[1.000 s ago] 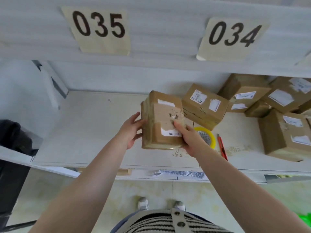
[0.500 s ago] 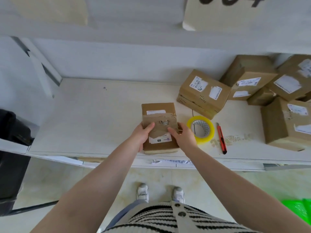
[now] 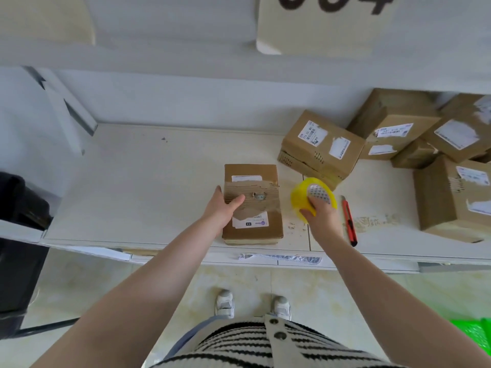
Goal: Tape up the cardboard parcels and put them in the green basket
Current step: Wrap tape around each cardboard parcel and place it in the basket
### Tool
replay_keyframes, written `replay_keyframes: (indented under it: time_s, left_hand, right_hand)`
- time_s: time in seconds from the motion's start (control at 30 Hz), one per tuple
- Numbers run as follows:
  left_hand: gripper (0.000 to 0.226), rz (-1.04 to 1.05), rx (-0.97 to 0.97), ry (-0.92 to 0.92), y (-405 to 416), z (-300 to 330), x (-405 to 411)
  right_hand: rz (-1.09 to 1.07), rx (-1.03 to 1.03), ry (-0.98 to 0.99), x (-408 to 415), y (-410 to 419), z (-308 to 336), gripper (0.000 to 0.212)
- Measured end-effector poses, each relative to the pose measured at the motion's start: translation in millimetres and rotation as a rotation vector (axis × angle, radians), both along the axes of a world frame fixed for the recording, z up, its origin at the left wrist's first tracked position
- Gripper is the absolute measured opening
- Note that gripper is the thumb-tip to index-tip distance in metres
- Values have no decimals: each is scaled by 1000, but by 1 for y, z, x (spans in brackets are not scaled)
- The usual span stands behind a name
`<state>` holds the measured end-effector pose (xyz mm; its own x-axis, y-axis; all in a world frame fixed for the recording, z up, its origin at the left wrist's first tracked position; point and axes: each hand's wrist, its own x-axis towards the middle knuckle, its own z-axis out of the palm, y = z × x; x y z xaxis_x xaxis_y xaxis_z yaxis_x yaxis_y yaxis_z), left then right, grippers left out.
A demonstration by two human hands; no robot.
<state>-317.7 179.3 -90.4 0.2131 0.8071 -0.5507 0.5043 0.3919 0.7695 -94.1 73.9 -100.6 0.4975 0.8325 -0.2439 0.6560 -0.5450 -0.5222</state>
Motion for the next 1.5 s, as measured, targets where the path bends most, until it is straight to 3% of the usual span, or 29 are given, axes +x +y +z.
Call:
replay_keyframes:
  time_s: [0.1,0.27,0.33,0.47,0.57,0.77,0.83,0.9,1.0,1.1,1.2,1.5]
  left_hand:
    - [78,-78,251,199,-4,20,8]
    - [78,-366,557,-197,-23,70,28]
    - [61,-389,752,-206,-29,80,25]
    - [25,-206,1010,-213,-39,86,23]
    - [13,-101,914,-251,-42,89,24]
    - [18,26,621,-285,-40,102,22]
    - [15,28,549,-312,-38,108,18]
    - [13,58,470,-404,-39,116,16]
    - [14,118,333,-557,-44,124,16]
    - [17,176,86,-666,-43,126,10]
    - [23,177,-107,-736,-33,127,-3]
    - [17,164,-144,-588,-14,119,-12]
  right_hand:
    - [48,168,147,0,0,36,22]
    - [176,284,302,-23,1,90,18]
    - [161,329,380,-32,5,103,25]
    - [139,351,448,-44,8,115,30]
    - [155,349,438,-50,8,116,29]
    - [273,268,486,-52,2,113,24]
    - [335,248,396,-46,1,114,27]
    - [346,246,210,-38,6,117,16]
    - [249,230,32,-26,14,118,33]
    - [210,234,82,-22,21,120,45]
    - [270,220,134,-21,26,123,39]
    - [315,147,25,-34,40,127,41]
